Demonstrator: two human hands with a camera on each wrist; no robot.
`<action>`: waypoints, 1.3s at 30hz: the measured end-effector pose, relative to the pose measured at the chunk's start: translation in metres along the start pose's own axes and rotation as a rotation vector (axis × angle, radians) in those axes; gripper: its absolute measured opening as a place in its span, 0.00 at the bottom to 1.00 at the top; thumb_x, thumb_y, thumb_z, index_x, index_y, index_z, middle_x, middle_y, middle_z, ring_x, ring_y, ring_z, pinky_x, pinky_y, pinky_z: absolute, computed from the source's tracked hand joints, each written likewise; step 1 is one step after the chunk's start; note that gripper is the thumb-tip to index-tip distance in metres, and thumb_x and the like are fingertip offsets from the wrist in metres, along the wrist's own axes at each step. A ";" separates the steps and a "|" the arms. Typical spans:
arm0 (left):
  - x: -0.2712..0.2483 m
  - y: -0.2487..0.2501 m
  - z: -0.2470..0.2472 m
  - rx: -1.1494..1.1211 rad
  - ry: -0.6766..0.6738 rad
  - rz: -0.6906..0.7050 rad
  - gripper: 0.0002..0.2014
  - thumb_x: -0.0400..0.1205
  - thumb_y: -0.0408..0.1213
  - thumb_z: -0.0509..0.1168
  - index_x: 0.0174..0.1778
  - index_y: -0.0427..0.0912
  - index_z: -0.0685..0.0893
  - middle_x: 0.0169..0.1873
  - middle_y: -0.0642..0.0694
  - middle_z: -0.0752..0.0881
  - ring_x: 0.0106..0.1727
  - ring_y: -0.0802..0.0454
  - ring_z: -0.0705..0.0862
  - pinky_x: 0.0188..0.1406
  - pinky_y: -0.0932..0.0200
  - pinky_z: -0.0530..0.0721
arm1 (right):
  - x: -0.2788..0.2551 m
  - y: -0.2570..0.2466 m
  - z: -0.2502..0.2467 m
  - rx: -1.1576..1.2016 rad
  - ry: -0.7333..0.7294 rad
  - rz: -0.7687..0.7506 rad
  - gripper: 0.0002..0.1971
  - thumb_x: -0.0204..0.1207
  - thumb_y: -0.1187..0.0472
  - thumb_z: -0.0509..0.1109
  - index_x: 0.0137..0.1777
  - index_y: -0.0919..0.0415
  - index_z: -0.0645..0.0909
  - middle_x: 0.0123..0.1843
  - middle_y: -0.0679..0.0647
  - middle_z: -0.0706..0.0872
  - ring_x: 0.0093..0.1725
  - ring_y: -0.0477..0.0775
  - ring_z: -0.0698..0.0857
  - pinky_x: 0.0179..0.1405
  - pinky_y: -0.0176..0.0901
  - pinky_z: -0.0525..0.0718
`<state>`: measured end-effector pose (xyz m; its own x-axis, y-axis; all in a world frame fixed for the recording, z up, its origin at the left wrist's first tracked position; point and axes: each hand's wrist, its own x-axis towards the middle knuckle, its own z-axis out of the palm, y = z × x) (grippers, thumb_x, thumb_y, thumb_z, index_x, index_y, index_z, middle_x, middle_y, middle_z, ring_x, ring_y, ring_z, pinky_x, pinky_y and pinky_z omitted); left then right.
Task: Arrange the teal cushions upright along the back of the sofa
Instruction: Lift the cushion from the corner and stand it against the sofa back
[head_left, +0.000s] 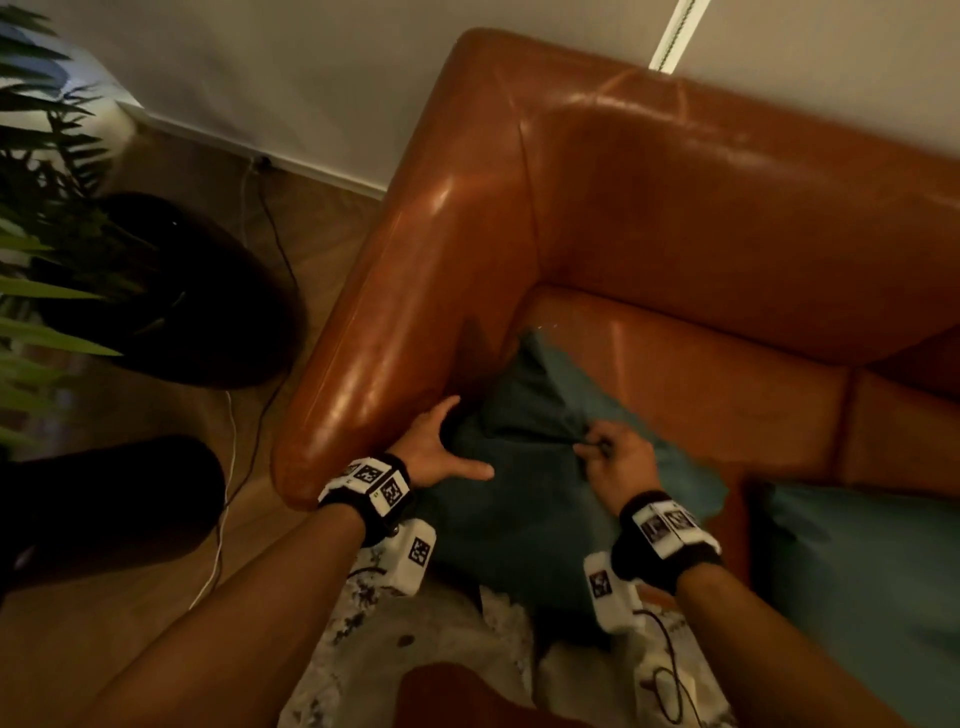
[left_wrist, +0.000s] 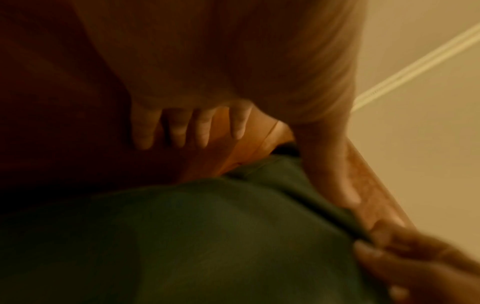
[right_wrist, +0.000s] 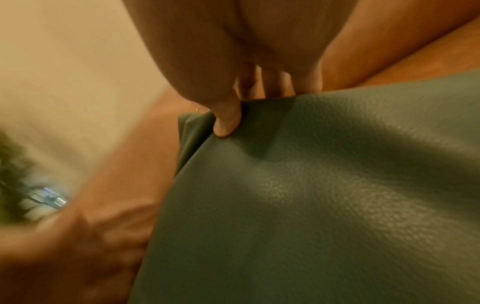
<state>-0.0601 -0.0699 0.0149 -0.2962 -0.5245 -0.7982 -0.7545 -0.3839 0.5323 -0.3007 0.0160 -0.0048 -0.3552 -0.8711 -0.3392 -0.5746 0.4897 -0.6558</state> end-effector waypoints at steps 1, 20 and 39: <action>-0.001 0.006 0.006 0.076 -0.041 0.026 0.61 0.60 0.47 0.83 0.83 0.53 0.50 0.83 0.42 0.58 0.82 0.43 0.59 0.79 0.47 0.61 | -0.005 0.000 -0.016 0.057 0.059 -0.033 0.09 0.67 0.72 0.73 0.32 0.59 0.80 0.39 0.63 0.87 0.39 0.57 0.83 0.43 0.39 0.75; -0.053 0.195 0.047 0.776 0.525 0.659 0.26 0.73 0.40 0.70 0.69 0.56 0.79 0.61 0.49 0.87 0.64 0.44 0.82 0.63 0.47 0.73 | 0.048 -0.071 -0.164 -0.691 -0.350 -0.400 0.37 0.69 0.40 0.72 0.78 0.46 0.64 0.75 0.55 0.72 0.80 0.61 0.63 0.79 0.71 0.44; 0.004 0.137 0.007 -0.921 0.595 0.331 0.55 0.67 0.28 0.78 0.82 0.55 0.50 0.76 0.40 0.73 0.72 0.41 0.76 0.70 0.33 0.74 | 0.042 -0.012 -0.275 0.592 0.140 -0.114 0.13 0.69 0.69 0.77 0.48 0.51 0.84 0.42 0.39 0.89 0.39 0.30 0.87 0.43 0.36 0.83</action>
<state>-0.1688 -0.1193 0.0833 0.1091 -0.8857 -0.4512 0.0974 -0.4422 0.8916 -0.5115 -0.0157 0.1748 -0.4321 -0.8839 -0.1790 -0.1228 0.2544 -0.9593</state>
